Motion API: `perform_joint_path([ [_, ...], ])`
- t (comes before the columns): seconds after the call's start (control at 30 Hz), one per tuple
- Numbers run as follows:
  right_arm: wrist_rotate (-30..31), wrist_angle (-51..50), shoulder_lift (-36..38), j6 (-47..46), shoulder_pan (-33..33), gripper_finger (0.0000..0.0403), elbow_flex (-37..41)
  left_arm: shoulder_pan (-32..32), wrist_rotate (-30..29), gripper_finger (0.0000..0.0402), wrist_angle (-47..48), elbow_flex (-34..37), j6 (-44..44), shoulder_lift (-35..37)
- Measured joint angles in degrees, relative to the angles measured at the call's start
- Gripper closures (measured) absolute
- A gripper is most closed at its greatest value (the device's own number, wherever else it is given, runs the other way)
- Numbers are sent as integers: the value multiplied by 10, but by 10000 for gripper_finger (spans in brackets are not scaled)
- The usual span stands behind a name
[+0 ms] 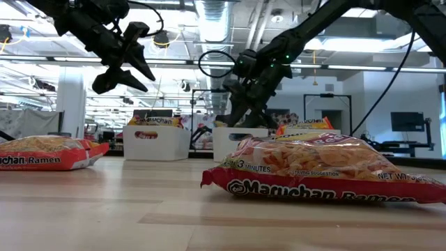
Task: Sort Maruchan noodles
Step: Put the top blue noodle pack into the top middle white bin, then put the orange noodle pack into the top right white bin
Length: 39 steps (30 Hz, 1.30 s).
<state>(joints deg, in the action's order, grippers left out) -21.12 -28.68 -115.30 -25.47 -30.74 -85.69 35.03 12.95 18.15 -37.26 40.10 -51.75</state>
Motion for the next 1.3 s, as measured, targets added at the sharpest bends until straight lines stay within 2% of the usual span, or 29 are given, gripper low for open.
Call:
perform_joint_path([
  [0.2, -17, -20, 13, -15, -1, 216, 0, 0, 16, 262, 0, 0, 0, 0],
  [0.4, -32, -35, 73, -15, 0, 216, 0, 2, 48, 262, -1, 0, -3, 1],
  [0.7, -61, -44, 236, -21, 11, 216, -1, 24, 187, 262, 2, -45, -24, 2],
  [0.83, -62, -59, 285, -32, 43, 216, -1, 17, 246, 262, 5, -51, -24, 10],
  [0.93, -62, -74, 305, -56, 80, 216, -1, 1, 271, 262, 45, -51, -35, 20],
  [1.03, -60, -88, 314, -75, 122, 216, -1, -20, 254, 262, 143, -51, -71, 31],
  [1.13, -45, -92, 312, -82, 168, 216, -1, -44, 206, 262, 245, -51, -111, 35],
  [1.3, -16, -95, 295, -83, 231, 216, -1, -71, 112, 262, 318, -51, -170, 29],
])
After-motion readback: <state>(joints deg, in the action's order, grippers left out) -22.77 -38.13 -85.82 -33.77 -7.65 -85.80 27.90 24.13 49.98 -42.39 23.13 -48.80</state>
